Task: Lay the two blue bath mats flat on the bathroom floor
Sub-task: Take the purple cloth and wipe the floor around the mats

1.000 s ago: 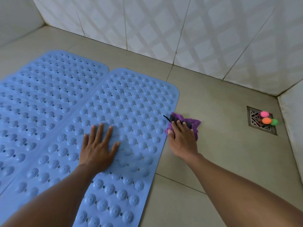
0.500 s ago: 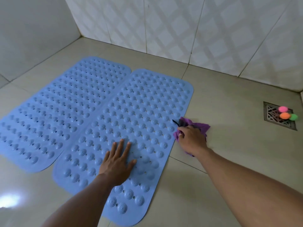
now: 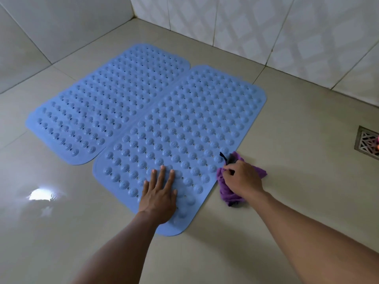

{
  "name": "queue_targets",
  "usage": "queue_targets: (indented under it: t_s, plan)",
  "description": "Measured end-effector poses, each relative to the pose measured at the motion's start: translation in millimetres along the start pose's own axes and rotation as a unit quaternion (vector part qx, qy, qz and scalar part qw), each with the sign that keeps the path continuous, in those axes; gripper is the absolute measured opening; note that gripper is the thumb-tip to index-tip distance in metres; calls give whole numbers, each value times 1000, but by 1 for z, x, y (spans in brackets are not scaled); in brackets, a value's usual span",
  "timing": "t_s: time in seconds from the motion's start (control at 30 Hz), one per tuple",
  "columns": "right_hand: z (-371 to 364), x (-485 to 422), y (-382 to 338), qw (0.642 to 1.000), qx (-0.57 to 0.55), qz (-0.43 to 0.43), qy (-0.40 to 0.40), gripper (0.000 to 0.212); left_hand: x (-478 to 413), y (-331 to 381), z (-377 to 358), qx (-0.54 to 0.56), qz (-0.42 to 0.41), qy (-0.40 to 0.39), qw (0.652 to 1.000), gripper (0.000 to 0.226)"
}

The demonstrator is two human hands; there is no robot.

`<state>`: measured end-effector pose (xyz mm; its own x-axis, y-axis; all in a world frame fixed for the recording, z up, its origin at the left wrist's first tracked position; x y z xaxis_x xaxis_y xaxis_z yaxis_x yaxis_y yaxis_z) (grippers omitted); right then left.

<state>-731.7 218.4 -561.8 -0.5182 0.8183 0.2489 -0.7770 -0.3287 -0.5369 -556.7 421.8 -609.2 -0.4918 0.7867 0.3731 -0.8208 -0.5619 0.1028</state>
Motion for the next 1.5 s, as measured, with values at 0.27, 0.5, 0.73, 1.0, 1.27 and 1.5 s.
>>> queue_targets:
  t_s: [0.27,0.5,0.73,1.0,1.27,1.5]
  plan:
    - [-40,61,-23,995,-2,30,-96,21,28,-7,-15,-6,-27,-11,1000,80]
    - [-69,85,-37,975,-58,-18,-213,13,52,-1,-16,-15,-40,-33,999,67]
    - [-55,42,-36,967,-148,-75,-192,13,82,32,-8,49,-54,6,997,65]
    - [-49,4,-54,994,-24,71,-74,26,128,82,-47,-72,-301,94,946,56]
    - [-85,31,-99,986,67,155,-8,44,168,-12,-49,-97,-244,107,959,59]
    - [-162,37,-179,964,112,211,-120,60,154,-113,-31,-33,10,113,993,59]
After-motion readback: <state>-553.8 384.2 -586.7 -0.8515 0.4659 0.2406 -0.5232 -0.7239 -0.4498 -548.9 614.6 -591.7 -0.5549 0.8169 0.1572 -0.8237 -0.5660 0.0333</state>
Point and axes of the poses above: each hand's wrist, its own x-axis away from the middle knuckle, its own z-axis out of the back of the hand, y = z × x, the point moved 10 cm from there along -x, towards the middle knuckle, and after that the axes turned 4 degrees about -x, right-handed, at the moved point
